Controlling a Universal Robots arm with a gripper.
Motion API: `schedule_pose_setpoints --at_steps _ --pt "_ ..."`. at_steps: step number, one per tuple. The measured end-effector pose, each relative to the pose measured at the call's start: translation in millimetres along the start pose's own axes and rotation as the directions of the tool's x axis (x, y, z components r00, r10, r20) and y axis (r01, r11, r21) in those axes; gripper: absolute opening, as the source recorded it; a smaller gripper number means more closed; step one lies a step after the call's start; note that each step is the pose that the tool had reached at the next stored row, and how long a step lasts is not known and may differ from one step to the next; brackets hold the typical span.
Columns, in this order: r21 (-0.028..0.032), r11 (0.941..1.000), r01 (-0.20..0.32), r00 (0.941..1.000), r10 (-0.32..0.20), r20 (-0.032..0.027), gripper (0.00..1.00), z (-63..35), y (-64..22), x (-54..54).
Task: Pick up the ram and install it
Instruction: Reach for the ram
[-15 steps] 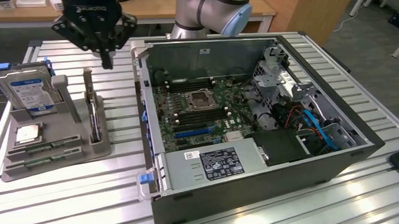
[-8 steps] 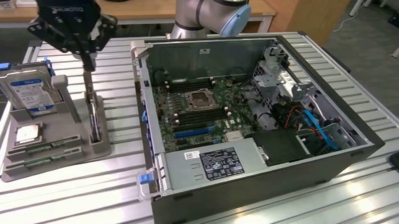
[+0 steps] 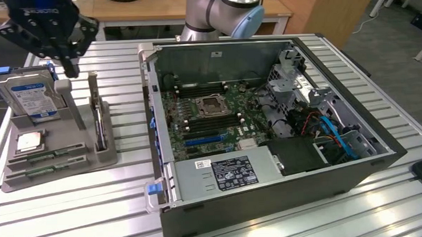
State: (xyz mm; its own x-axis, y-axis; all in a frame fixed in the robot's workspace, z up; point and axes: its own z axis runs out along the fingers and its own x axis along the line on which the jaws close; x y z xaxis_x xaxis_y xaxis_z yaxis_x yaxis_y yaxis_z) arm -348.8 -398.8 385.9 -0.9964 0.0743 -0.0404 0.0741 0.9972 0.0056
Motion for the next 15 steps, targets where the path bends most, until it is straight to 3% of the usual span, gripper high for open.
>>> schedule_pose_setpoints --at_steps 15 --pt "0.0072 1.0000 0.000 1.0000 0.000 0.0093 0.10 0.2 -4.7 68.2"
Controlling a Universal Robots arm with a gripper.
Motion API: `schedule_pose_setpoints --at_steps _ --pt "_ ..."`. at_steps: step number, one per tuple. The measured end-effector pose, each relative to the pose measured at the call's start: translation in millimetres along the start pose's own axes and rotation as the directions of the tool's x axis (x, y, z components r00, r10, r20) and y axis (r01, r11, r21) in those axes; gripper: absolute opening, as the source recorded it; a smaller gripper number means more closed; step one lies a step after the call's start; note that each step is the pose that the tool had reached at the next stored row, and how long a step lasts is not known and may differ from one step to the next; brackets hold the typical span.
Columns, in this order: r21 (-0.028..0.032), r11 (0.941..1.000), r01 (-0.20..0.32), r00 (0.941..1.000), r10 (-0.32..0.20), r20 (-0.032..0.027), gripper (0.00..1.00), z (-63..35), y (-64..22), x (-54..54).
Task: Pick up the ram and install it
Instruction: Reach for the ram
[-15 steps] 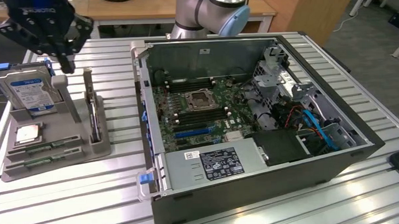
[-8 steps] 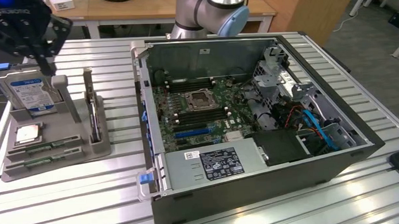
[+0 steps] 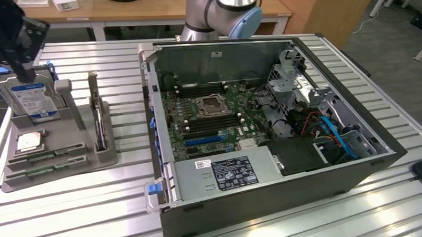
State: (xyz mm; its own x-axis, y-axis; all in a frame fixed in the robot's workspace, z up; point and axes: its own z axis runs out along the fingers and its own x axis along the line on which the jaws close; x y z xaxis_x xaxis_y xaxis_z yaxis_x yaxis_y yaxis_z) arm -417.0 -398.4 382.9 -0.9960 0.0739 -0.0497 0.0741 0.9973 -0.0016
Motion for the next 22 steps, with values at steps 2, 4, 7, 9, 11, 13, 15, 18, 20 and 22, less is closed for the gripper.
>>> schedule_pose_setpoints --at_steps 2,4,7,9,11,13,15,18,20,22 --pt "0.0017 1.0000 0.000 1.0000 0.000 0.0012 0.10 -0.1 -0.7 9.4" --pt "0.0034 1.0000 0.000 1.0000 0.000 0.0023 0.10 -0.1 -1.3 18.3" --pt "0.0056 1.0000 0.000 1.0000 0.000 0.0035 0.10 -0.1 -1.9 27.9" --pt "0.0058 1.0000 0.000 1.0000 0.000 0.0040 0.10 -0.2 -2.0 28.7" --pt "0.0057 1.0000 0.000 1.0000 0.000 0.0041 0.10 -0.2 -2.0 28.8" --pt "0.0058 1.0000 0.000 1.0000 0.000 0.0041 0.10 -0.2 -2.0 28.9" --pt "0.0058 1.0000 0.000 1.0000 0.000 0.0042 0.10 -0.2 -2.0 29.9" --pt "0.0058 1.0000 0.000 1.0000 0.000 0.0044 0.10 -0.3 -2.1 33.1" --pt "0.0058 1.0000 0.001 1.0000 -0.001 0.0043 0.10 -0.3 -2.3 34.0" --pt "0.0057 1.0000 0.000 1.0000 -0.001 0.0044 0.10 -0.3 -2.2 34.3"
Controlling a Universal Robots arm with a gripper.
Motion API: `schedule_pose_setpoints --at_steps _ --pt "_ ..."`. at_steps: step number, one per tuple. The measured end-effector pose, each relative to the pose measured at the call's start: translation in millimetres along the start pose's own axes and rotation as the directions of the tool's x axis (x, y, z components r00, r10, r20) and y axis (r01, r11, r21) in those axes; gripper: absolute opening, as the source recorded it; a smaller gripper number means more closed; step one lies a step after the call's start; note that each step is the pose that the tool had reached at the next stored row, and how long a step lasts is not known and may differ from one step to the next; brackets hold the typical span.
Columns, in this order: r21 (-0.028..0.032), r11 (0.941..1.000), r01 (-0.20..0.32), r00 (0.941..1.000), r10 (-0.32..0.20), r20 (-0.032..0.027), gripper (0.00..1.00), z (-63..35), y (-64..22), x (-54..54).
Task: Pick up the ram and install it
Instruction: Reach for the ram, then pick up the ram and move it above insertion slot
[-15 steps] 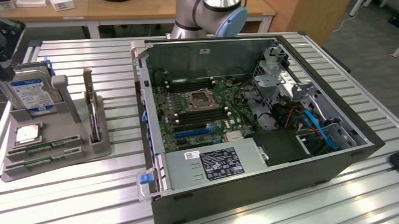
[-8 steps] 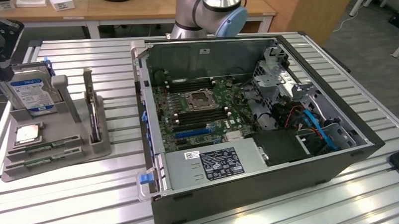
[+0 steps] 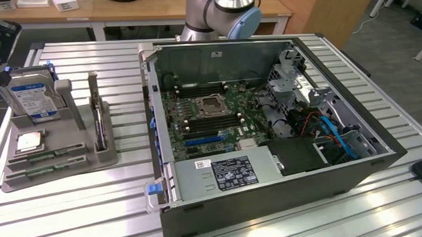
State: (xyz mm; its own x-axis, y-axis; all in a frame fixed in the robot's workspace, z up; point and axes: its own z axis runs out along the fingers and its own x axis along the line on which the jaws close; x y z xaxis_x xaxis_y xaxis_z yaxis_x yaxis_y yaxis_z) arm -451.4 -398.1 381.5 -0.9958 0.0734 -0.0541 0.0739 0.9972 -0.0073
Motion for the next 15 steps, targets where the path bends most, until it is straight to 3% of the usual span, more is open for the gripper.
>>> schedule_pose_setpoints --at_steps 11,15 --pt "0.0000 1.0000 0.000 1.0000 0.000 0.0000 0.10 0.1 0.0 0.1" --pt "0.0003 1.0000 0.000 1.0000 0.000 0.0000 0.10 4.5 0.0 0.4"
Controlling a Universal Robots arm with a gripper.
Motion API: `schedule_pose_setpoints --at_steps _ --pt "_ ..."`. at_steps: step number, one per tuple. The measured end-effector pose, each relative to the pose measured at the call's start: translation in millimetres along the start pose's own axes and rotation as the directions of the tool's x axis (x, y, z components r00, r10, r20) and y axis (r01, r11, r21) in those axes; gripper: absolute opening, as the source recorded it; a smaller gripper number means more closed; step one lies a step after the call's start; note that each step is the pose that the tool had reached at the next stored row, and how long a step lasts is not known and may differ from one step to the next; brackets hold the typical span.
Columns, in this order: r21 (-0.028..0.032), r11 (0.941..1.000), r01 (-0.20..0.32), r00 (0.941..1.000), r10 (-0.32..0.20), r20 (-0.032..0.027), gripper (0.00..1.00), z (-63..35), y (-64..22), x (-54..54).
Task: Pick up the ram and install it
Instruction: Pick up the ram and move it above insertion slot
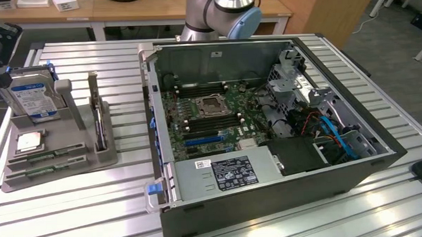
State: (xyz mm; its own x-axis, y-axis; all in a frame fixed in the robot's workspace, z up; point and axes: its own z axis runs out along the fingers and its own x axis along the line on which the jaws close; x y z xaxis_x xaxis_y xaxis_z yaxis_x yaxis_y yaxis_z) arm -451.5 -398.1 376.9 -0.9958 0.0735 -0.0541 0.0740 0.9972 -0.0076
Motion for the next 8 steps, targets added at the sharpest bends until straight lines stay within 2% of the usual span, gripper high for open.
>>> schedule_pose_setpoints --at_steps 8 --pt "0.0000 1.0000 0.000 1.0000 0.000 0.0001 0.10 14.5 0.1 0.8"
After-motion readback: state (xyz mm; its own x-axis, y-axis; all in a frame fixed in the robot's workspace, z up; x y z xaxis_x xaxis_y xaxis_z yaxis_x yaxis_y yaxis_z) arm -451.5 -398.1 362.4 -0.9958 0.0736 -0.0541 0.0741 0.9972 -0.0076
